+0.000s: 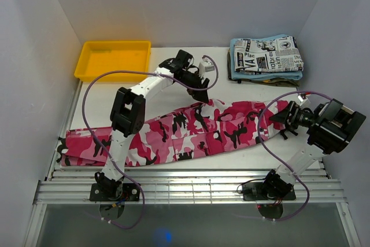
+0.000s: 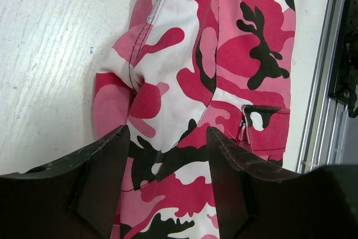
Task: Fold and stack the trousers
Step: Fold the trousers
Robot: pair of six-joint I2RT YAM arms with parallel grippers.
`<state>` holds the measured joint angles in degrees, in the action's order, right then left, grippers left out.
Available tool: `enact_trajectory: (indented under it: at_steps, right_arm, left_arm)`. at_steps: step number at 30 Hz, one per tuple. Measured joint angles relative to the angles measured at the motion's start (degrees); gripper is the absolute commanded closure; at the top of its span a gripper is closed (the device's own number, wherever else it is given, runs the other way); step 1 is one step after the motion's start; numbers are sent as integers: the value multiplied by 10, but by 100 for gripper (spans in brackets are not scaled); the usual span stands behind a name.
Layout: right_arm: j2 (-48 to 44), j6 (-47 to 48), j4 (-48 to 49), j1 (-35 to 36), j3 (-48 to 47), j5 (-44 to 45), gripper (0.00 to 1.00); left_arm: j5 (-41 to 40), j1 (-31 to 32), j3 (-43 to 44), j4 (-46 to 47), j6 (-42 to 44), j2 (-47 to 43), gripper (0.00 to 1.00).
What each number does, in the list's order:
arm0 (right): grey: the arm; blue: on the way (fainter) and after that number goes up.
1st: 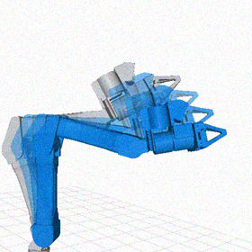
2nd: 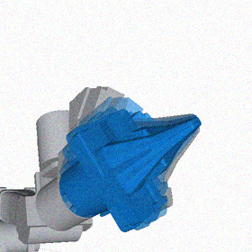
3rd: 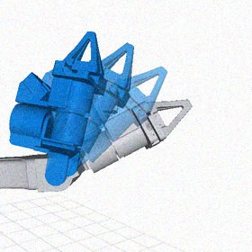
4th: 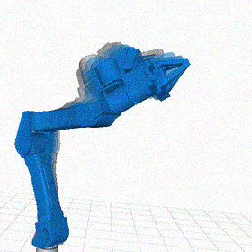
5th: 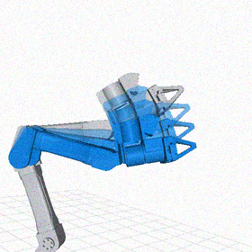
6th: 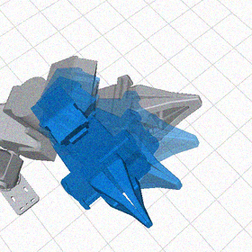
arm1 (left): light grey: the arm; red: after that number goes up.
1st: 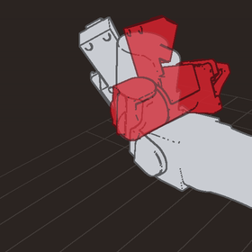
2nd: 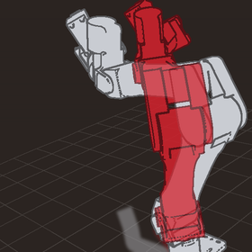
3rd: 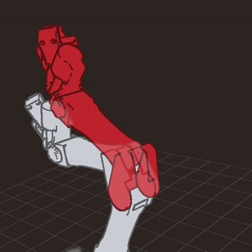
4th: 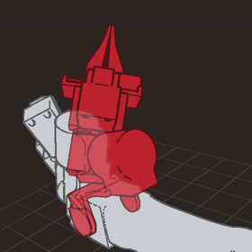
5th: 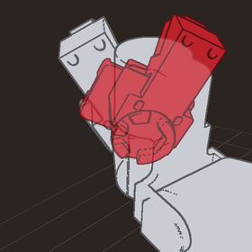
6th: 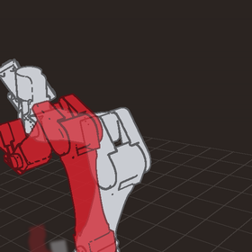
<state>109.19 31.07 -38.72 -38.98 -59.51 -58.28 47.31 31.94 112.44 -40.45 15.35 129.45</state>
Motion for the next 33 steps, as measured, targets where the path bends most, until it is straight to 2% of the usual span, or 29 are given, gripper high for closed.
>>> enact_trajectory:
  at_steps: [5, 14, 21, 22, 23, 24, 27, 28, 30, 33]
  right_arm:
    - [2, -10, -6, 1, -5, 0, 9]
    - [12, -28, -18, 1, -17, 1, 7]
    - [20, -52, -24, 2, -27, 4, 8]
    - [21, -54, -24, 2, -27, 5, 8]
    - [21, -56, -25, 3, -29, 6, 9]
    - [22, -58, -27, 5, -31, 9, 9]
    - [22, -63, -28, 8, -33, 14, 10]
    - [22, -65, -28, 9, -33, 16, 11]
    - [23, -68, -28, 9, -34, 18, 12]
    - [23, -72, -27, 11, -36, 23, 13]
  left_arm:
    - [-12, 14, -4, 0, 4, 7, 32]
    - [-86, 40, -3, 25, 2, 51, 34]
    - [-95, 42, -3, 32, 5, 56, 57]
    - [-93, 42, -3, 33, 3, 56, 66]
    - [-90, 42, -3, 34, 1, 56, 80]
    - [-85, 42, -3, 37, 0, 56, 84]
    - [-57, 40, -3, 45, -10, 56, 87]
    - [-47, 39, -2, 47, -11, 56, 83]
    - [-30, 38, 0, 49, -14, 56, 80]
    - [-14, 36, 2, 49, -22, 56, 100]
